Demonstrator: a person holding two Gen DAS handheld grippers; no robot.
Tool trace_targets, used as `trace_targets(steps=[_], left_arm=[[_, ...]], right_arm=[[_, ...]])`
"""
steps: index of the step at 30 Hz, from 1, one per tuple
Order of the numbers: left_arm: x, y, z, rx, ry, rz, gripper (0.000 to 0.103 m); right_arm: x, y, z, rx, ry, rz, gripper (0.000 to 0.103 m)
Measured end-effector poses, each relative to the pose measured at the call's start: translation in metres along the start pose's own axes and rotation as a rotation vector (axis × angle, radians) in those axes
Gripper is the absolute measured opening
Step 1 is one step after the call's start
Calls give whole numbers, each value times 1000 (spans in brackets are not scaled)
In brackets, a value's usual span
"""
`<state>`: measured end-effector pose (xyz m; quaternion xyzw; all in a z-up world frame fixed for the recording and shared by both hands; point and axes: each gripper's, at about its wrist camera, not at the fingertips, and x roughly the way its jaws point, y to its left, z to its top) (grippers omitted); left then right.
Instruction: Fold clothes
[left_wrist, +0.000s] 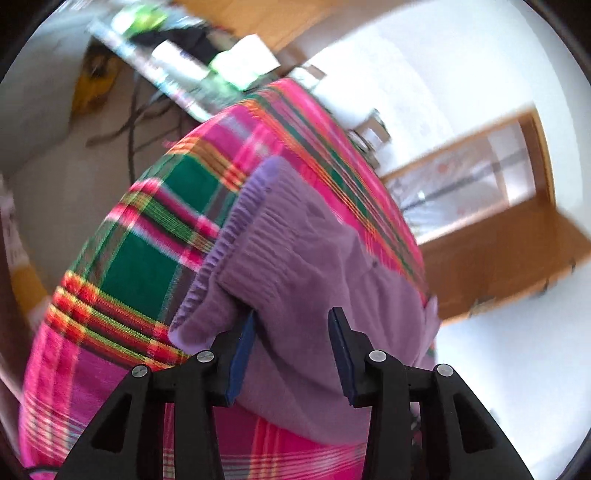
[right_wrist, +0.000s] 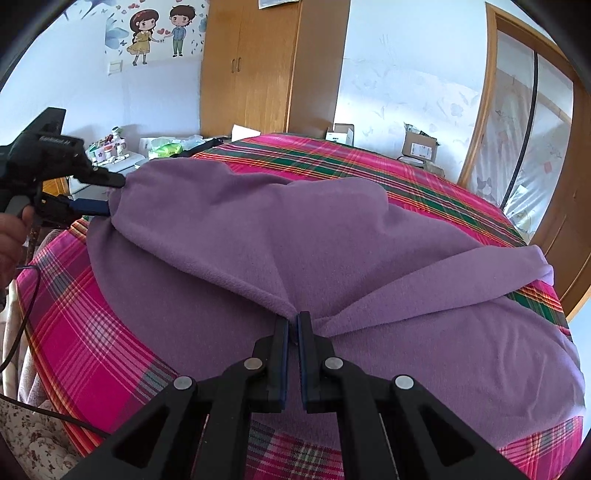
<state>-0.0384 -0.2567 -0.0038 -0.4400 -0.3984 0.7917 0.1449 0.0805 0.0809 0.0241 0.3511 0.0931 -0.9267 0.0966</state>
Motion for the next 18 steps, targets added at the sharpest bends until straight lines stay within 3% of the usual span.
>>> trace_targets(steps=[8, 14, 18], left_arm=[[0, 10, 6, -92, -46, -2, 42], [-6, 10, 4, -103, -81, -6, 17], [-13, 12, 3, -128, -93, -19, 16]], right_arm=[[3, 2, -2, -5, 9, -9, 5], [2, 3, -1, -1, -8, -21, 5], [-3, 4, 0, -4, -31, -30, 5]])
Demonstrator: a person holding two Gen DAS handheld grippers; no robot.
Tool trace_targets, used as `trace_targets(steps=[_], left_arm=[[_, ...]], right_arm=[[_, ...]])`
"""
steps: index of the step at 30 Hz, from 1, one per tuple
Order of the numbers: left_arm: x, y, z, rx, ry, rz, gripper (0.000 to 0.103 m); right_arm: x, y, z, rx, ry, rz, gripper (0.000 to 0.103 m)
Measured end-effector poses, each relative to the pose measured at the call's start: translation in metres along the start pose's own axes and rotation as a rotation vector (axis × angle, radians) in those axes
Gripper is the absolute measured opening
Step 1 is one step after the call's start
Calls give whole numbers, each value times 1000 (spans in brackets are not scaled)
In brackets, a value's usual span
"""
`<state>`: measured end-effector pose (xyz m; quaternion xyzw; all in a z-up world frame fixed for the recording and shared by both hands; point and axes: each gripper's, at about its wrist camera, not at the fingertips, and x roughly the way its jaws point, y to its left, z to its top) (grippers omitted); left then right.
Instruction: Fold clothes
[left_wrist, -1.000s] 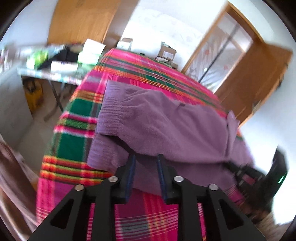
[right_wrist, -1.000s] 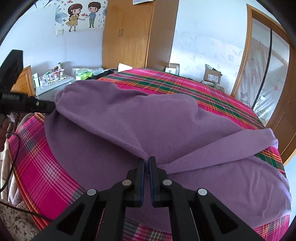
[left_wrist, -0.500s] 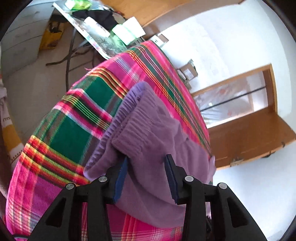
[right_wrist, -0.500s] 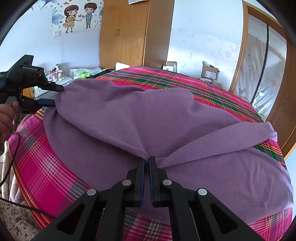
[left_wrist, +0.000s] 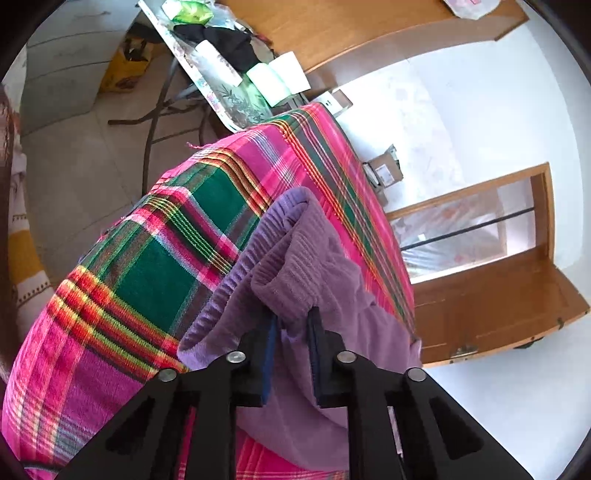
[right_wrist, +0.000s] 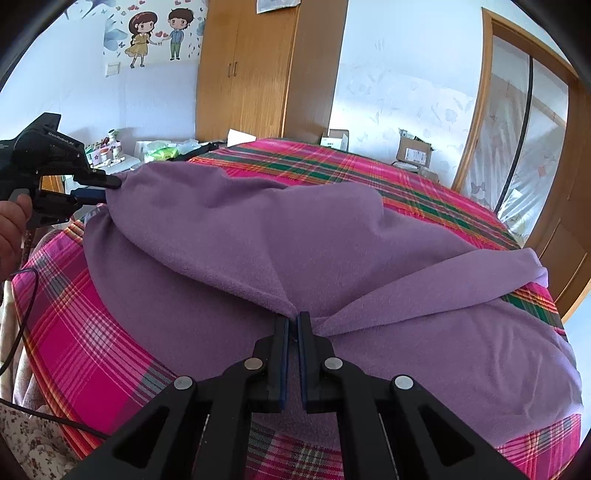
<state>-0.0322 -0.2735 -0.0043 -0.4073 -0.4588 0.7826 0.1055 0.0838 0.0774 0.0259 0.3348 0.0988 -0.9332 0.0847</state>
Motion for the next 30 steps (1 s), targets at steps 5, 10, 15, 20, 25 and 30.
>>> trace_targets(steps=[5, 10, 15, 20, 25, 30], left_arm=[[-9, -3, -2, -1, -20, -17, 12], [-22, -10, -5, 2, -46, -43, 11], [-29, -13, -9, 22, -43, -50, 11], [-28, -11, -9, 22, -41, -43, 11], [-28, -12, -5, 15, -35, -61, 11], [-29, -14, -4, 6, -30, -75, 11]], right_arm=[[-12, 1, 5, -9, -42, -14, 4], [-40, 0, 16, -7, -143, -24, 0], [-47, 6, 19, -48, -157, 0, 0], [-24, 19, 16, -102, -80, 42, 2], [-3, 38, 24, -157, -34, 87, 28], [16, 65, 28, -273, 30, 133, 32]])
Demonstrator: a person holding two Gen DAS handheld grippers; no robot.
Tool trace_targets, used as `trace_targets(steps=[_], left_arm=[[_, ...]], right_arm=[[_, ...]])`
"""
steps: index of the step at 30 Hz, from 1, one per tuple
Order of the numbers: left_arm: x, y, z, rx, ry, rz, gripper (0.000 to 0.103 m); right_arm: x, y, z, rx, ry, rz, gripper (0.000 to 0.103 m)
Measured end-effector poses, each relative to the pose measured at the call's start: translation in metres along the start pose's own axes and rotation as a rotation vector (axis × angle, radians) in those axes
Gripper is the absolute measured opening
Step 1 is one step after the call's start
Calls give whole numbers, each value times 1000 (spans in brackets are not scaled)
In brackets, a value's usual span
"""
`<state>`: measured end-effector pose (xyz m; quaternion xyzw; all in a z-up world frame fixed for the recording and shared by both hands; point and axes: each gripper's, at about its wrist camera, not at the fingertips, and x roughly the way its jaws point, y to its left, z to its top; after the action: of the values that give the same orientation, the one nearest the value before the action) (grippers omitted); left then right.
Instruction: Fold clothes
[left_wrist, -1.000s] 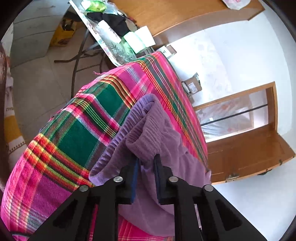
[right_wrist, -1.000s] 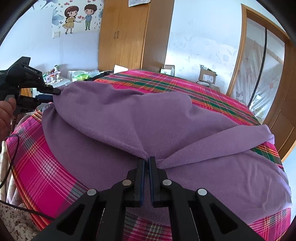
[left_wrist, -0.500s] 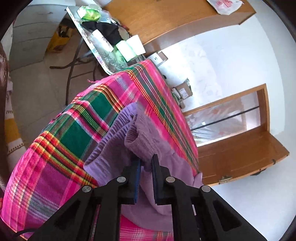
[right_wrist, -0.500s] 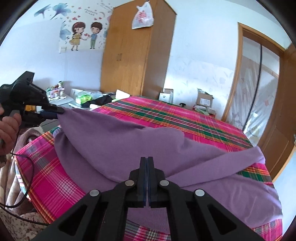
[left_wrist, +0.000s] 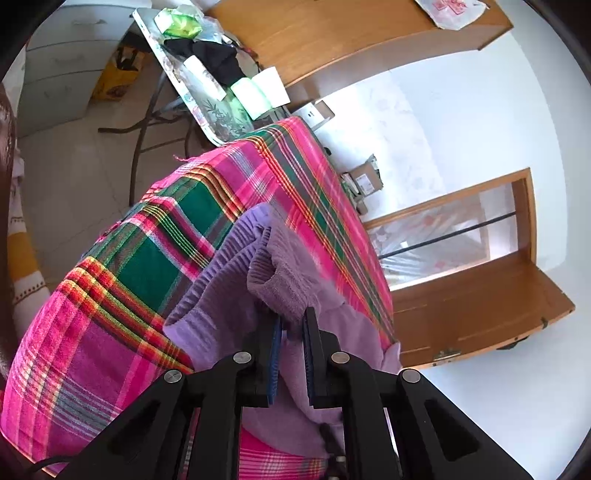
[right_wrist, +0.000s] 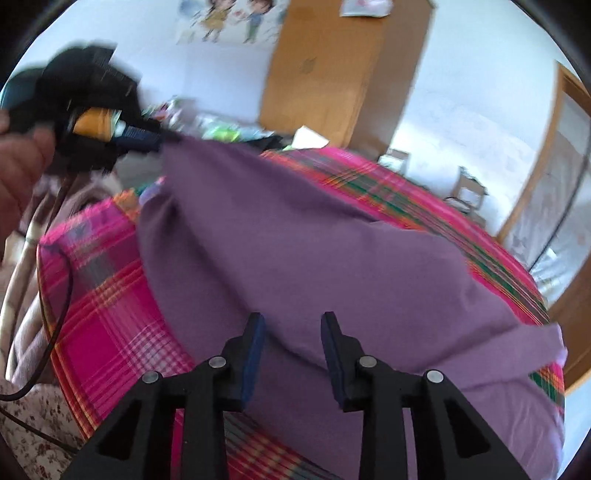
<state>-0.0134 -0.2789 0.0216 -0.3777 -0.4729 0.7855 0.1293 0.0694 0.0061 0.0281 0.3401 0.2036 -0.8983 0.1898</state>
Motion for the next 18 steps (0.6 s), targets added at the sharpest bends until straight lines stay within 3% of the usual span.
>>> trace_targets(steps=[11, 12, 13, 14, 18], left_arm=[[-4, -9, 5, -4, 1, -41, 11], [-5, -8, 5, -7, 2, -42, 11], [-5, -8, 5, -8, 1, -41, 11], [-5, -7, 5, -9, 1, -40, 11], [-5, -5, 6, -11, 3, -37, 11]], right_arm=[[18, 1, 12, 11, 57, -68, 32], [18, 1, 11, 12, 60, -67, 28], [16, 0, 11, 12, 51, -71, 11], [15, -1, 12, 13, 42, -74, 4], [-1, -7, 15, 22, -12, -95, 3]])
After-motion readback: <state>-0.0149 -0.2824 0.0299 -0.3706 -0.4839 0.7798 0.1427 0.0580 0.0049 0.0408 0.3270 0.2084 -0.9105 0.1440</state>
